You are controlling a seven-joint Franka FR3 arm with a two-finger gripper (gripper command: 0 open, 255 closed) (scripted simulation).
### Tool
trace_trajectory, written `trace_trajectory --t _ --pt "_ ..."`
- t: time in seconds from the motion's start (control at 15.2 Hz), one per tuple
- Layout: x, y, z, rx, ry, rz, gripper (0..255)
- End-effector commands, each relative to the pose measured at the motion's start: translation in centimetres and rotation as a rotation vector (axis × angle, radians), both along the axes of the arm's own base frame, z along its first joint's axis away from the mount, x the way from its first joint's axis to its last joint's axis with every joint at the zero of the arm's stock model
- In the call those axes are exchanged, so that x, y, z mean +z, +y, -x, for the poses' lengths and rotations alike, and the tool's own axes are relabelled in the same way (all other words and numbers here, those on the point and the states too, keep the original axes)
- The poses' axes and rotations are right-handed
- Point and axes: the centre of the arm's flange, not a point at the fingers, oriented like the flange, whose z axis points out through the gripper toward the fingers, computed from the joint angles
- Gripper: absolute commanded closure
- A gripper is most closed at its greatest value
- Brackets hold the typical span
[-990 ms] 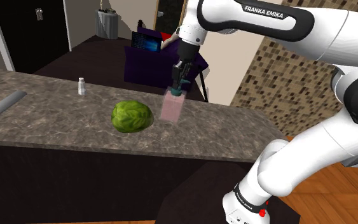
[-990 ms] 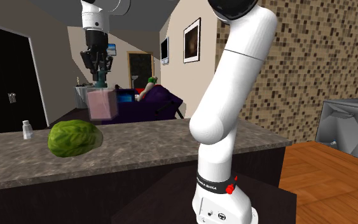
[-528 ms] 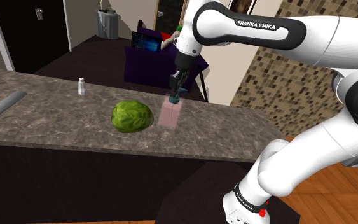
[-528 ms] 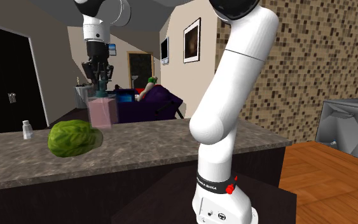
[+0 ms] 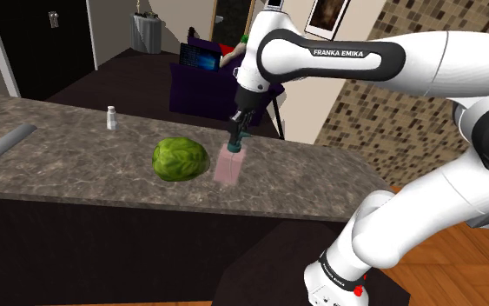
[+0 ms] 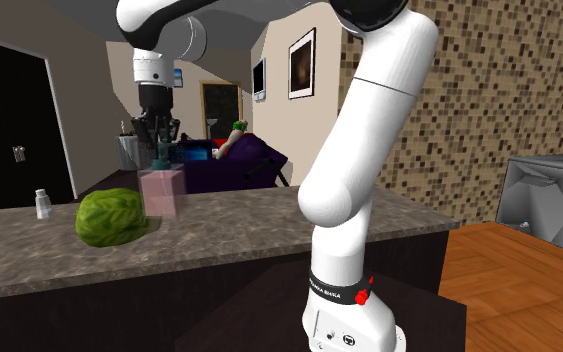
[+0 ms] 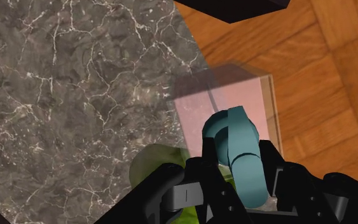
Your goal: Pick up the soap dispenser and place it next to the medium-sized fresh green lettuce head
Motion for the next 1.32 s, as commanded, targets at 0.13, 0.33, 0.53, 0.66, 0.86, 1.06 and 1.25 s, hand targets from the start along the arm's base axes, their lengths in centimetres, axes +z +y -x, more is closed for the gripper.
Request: trace_trajectory --t 0.13,0.33,0.53,0.66,0.86,1.06,1.25 --pt "-2.1 0.0 0.1 0.000 -0.001 0.000 255" --pt "-3.7 0.0 0.1 0.000 -0.001 0.000 255" --pt "-5.3 0.0 0.1 0.000 -0.001 0.000 255" --pt "-6.3 0.0 0.1 0.000 -0.001 0.000 255" --pt "-7.9 0.0 0.1 0.000 -0.001 0.000 255" --pt "-9.5 0.0 0.1 0.000 -0.001 0.000 255" --pt "-11.1 0.0 0.1 0.000 -0.001 0.000 255"
